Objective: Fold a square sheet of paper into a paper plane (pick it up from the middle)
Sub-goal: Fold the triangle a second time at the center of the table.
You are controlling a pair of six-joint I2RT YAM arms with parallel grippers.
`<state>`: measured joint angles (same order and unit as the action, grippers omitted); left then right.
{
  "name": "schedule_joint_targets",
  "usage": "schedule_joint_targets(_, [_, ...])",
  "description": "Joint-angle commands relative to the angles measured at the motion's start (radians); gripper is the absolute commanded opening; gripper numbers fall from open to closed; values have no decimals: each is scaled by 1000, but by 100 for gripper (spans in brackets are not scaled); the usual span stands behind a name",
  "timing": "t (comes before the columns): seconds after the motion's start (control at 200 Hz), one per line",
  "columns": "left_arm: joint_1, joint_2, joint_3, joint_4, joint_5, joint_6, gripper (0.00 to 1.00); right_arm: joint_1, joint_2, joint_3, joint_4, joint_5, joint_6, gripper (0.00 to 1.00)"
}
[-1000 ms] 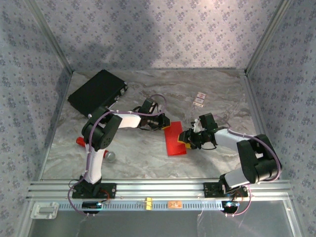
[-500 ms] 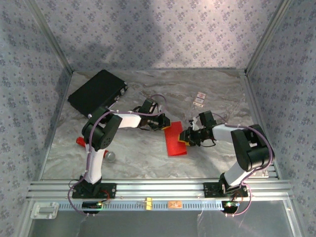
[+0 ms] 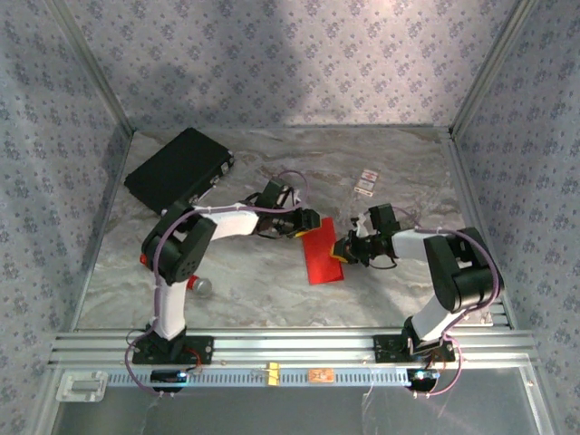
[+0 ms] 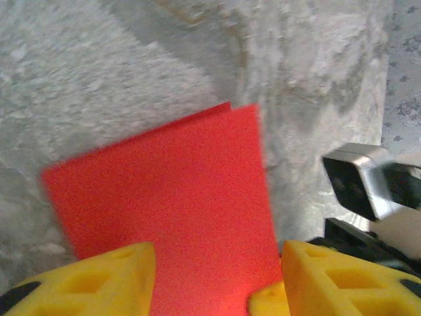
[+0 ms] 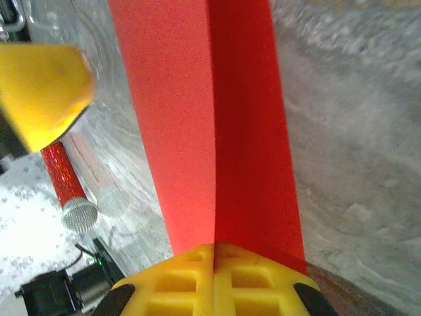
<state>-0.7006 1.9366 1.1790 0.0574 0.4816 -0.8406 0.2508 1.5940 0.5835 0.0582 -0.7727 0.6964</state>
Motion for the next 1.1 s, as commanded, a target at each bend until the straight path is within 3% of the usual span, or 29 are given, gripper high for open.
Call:
schedule_joint_targets(0.0, [-23,-112,-7,-66,-104,57,56,0,-26,-29,104,56,139,3])
schedule_joint_targets(0.195, [-35,-193,-82,-37,-141,64,55,13,-40,-45,136,75,193,6])
schedule_joint_targets(0.45, [-126,-241,-134,-6,-164,151,50,-22,-39,11,3,3,42,17])
schedule_joint_targets(0.6, [-222,-273,-203,90,-253,190,47,-33,0,45,-17,-42,-1,16])
schedule_joint_targets(0.72, [-259,-285,-216,42,-273,229,48,-36,18,65,-48,-51,-24,13])
schedule_joint_targets(0.889, [-402,-305,-197,-85,-574,382,54,-48,17,73,-59,-57,-28,12])
schedule_joint_targets(1.094, [-568,-202,-57,-274,-872,584,58,-50,1,83,-80,-51,-21,14])
